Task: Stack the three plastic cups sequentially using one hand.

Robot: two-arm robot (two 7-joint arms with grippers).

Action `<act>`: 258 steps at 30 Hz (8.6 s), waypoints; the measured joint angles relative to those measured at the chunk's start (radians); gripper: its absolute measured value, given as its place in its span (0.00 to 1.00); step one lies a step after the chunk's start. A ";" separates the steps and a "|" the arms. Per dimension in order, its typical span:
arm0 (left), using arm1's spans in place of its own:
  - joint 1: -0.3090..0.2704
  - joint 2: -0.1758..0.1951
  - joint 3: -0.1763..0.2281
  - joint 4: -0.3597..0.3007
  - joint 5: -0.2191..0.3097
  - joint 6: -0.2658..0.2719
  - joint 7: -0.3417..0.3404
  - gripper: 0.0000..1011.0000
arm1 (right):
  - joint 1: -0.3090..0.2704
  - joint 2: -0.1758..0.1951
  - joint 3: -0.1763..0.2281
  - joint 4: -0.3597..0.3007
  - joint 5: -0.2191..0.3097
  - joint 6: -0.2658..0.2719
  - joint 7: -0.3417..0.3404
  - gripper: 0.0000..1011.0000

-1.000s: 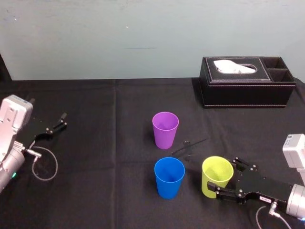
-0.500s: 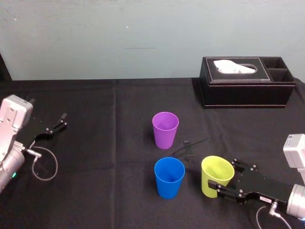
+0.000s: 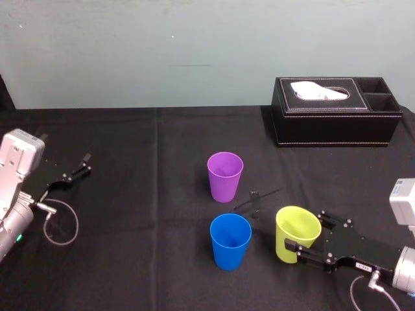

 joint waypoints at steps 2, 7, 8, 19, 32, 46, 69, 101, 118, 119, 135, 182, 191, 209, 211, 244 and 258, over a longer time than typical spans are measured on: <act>0.000 0.000 0.000 0.000 0.000 0.000 0.000 1.00 | -0.008 0.004 0.009 -0.016 0.000 0.005 -0.011 0.73; 0.000 0.000 0.000 0.000 0.000 0.000 0.000 1.00 | -0.027 0.023 0.048 -0.080 0.007 0.040 -0.046 0.73; 0.000 0.000 0.000 0.000 0.000 0.000 0.000 1.00 | -0.028 0.025 0.053 -0.089 0.008 0.047 -0.051 0.73; 0.000 0.000 0.000 0.000 0.000 0.000 0.000 1.00 | 0.035 0.020 0.087 -0.170 0.021 0.158 -0.110 0.73; 0.000 0.000 0.000 0.000 0.000 0.000 0.000 1.00 | 0.179 -0.051 0.015 -0.165 0.009 0.238 -0.138 0.73; 0.000 0.000 0.000 0.000 0.000 0.000 0.000 1.00 | 0.294 -0.143 -0.099 -0.118 -0.101 0.276 -0.182 0.73; 0.000 0.000 0.000 0.000 0.000 0.000 0.000 1.00 | 0.382 -0.235 -0.151 -0.013 -0.166 0.292 -0.178 0.73; 0.000 0.000 0.000 0.000 0.000 0.000 0.000 1.00 | 0.444 -0.299 -0.177 0.104 -0.213 0.286 -0.160 0.73; 0.000 0.000 0.000 0.000 0.000 0.000 0.000 1.00 | 0.443 -0.313 -0.177 0.126 -0.226 0.280 -0.160 0.73; 0.000 0.000 0.000 0.000 0.000 0.000 0.000 1.00 | 0.443 -0.313 -0.177 0.127 -0.227 0.280 -0.161 0.73; 0.000 0.000 0.000 0.000 0.000 0.000 0.000 1.00 | 0.443 -0.326 -0.179 0.165 -0.219 0.283 -0.145 0.73; 0.000 0.000 0.000 0.000 0.000 0.000 0.000 1.00 | 0.324 -0.217 -0.099 0.025 -0.129 0.277 -0.114 0.99; 0.000 0.000 0.000 0.000 0.000 0.000 0.000 1.00 | 0.215 -0.101 -0.046 -0.038 -0.019 0.228 -0.034 0.99; 0.000 0.000 0.000 0.000 0.000 0.000 0.000 1.00 | 0.135 0.003 -0.082 -0.061 -0.005 0.115 0.027 0.99; 0.000 0.000 0.000 0.000 0.000 0.000 0.000 1.00 | 0.134 0.006 -0.093 -0.059 -0.014 0.108 0.030 0.99; 0.000 0.000 0.000 0.000 0.000 0.000 0.000 1.00 | 0.162 -0.018 -0.188 -0.013 -0.061 0.104 0.052 0.99; 0.000 0.000 0.000 0.000 0.000 0.000 0.000 1.00 | 0.181 -0.036 -0.208 0.001 -0.075 0.107 0.051 0.99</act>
